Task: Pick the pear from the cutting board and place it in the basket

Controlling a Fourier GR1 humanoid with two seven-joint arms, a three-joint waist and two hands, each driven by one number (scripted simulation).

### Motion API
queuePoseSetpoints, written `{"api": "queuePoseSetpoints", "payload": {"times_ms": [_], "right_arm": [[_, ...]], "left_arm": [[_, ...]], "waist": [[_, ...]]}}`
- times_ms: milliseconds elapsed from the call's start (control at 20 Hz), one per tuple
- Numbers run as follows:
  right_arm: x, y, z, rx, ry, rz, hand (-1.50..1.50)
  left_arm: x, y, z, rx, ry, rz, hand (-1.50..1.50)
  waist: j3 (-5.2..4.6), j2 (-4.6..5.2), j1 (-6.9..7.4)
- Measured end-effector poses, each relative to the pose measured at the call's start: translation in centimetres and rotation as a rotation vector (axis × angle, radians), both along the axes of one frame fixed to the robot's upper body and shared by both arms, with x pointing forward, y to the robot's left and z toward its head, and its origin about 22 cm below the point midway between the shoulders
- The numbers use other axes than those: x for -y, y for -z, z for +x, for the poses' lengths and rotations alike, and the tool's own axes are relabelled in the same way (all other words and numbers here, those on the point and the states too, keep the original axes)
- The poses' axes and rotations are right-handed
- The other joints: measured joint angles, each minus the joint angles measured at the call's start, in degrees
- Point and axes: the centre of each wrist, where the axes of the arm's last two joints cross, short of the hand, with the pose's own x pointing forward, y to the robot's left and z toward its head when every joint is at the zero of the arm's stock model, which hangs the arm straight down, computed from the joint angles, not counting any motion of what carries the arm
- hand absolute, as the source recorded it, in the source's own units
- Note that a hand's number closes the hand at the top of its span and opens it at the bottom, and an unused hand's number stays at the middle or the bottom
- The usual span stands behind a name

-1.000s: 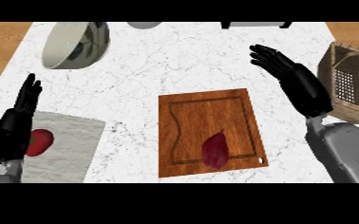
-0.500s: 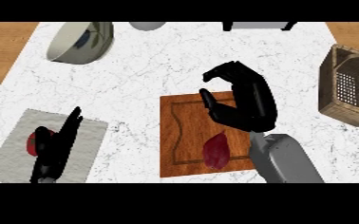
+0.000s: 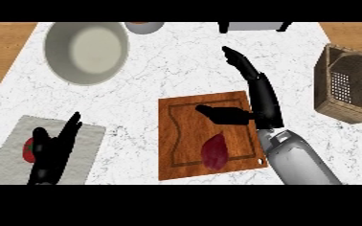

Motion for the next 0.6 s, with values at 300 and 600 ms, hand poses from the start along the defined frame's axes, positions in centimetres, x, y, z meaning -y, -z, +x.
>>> {"api": "queuePoseSetpoints", "payload": {"times_ms": [300,600], "right_arm": [[5.6,-5.5,-0.1,-0.088,0.054,-0.326,-1.50],[8.7,-12.4,-2.5,-0.228,-0.028,-0.532,-1.50]], "left_arm": [[-0.5,-0.1,-0.6,-0.028,-0.023,-0.012,0.00],[-0.1,-0.1,-1.0,-0.026,-0.028,-0.014,0.00]], "waist": [[0.06,-0.39,-1.52],[0.13,-0.20,-1.48]]}}
